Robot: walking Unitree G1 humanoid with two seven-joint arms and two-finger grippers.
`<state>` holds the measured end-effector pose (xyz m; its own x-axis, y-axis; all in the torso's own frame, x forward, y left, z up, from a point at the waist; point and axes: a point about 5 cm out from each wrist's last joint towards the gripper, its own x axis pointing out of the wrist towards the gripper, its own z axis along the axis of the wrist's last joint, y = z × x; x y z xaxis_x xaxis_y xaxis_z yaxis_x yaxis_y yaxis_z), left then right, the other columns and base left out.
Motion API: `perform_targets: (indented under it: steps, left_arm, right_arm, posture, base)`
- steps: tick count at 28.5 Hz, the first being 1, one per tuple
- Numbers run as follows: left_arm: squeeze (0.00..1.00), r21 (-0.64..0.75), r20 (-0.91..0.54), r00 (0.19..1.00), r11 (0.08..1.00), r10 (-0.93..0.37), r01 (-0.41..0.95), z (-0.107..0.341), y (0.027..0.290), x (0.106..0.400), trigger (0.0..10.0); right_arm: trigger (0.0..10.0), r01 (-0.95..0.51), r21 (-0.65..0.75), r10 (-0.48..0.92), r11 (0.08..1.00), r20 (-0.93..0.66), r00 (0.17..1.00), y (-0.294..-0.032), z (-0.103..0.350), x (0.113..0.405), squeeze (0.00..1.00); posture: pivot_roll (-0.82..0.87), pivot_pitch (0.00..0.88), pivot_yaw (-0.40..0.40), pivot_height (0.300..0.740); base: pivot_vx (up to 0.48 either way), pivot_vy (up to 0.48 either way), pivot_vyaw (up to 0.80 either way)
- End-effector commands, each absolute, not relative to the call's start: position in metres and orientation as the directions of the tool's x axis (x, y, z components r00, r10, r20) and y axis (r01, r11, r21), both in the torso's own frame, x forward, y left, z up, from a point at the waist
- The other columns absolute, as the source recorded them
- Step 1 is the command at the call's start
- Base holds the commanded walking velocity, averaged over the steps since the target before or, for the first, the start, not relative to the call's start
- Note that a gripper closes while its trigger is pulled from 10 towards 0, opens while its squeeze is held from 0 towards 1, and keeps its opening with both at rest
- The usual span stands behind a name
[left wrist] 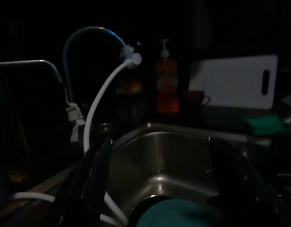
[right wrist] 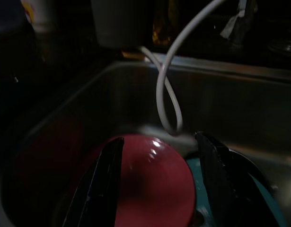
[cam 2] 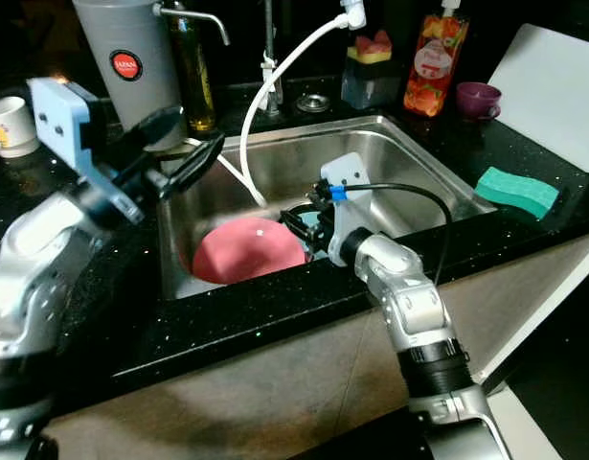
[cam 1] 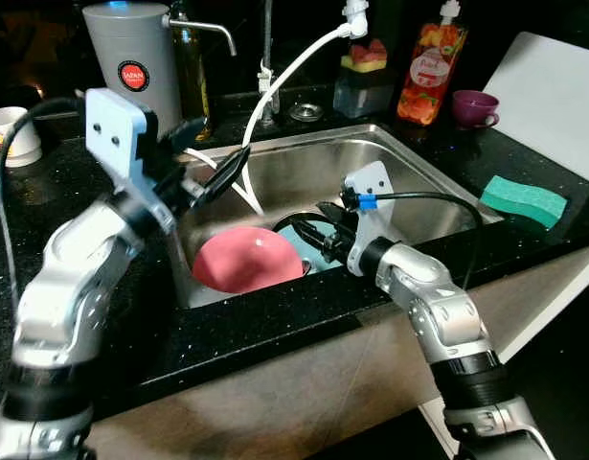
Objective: Kitchen organization
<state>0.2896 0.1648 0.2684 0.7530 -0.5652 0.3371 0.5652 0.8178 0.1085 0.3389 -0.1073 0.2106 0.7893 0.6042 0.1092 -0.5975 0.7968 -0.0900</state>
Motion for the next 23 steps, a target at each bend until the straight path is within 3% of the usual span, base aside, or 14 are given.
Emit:
perform_targets:
  steps: [1,7,23]
  left_arm:
    - [0.0,0.083,0.33,0.756,0.815,-0.566,0.574,0.267,0.162,0.285,10.0]
    - [0.0,0.057,0.3,0.767,0.813,-0.568,0.579,0.265,0.155,0.281,10.0]
    - [0.0,0.011,0.244,0.776,0.802,-0.581,0.597,0.259,0.141,0.278,10.0]
  right_arm:
    - [10.0,-0.577,-0.06,0.579,0.815,0.138,0.804,-0.109,0.212,0.344,0.0]
    - [10.0,-0.521,0.029,0.507,0.853,0.192,0.84,-0.114,0.215,0.355,0.0]
    - [10.0,-0.41,0.058,0.389,0.91,0.219,0.895,-0.139,0.213,0.365,0.0]
  posture:
    - [0.09,0.0,0.02,0.74]
    - [0.11,0.0,0.018,0.74]
    - [0.1,0.0,0.033,0.74]
  base:
    - [0.0,0.0,0.0]
    - [-0.048,0.0,0.0]
    - [-0.412,0.0,0.0]
